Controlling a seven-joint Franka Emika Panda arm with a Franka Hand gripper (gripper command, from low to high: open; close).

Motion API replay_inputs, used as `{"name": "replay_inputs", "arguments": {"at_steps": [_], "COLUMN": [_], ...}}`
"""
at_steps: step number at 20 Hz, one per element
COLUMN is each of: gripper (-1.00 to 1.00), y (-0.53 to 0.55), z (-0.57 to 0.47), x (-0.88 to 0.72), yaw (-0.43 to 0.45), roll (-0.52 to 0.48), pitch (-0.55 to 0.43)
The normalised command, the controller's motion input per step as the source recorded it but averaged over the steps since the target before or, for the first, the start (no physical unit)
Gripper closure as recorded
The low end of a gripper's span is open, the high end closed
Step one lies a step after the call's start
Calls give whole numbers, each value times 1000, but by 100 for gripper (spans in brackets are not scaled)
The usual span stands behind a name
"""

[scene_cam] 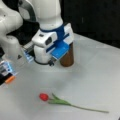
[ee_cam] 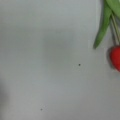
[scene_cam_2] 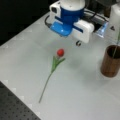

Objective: Flower insertion into a vase

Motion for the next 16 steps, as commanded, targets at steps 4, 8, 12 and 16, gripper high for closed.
{"name": "replay_inputs", "arguments": {"at_steps": [4,8,12,16], "gripper": [-100,-100,-100,-100], "y": [-432,-471,-361,-133], "z": [-46,51,87,36], "x": [328,376,466,485], "yaw": [175,139,69,123], "roll": [-8,18,-22,-110], "pitch": [84,141,173,175]}}
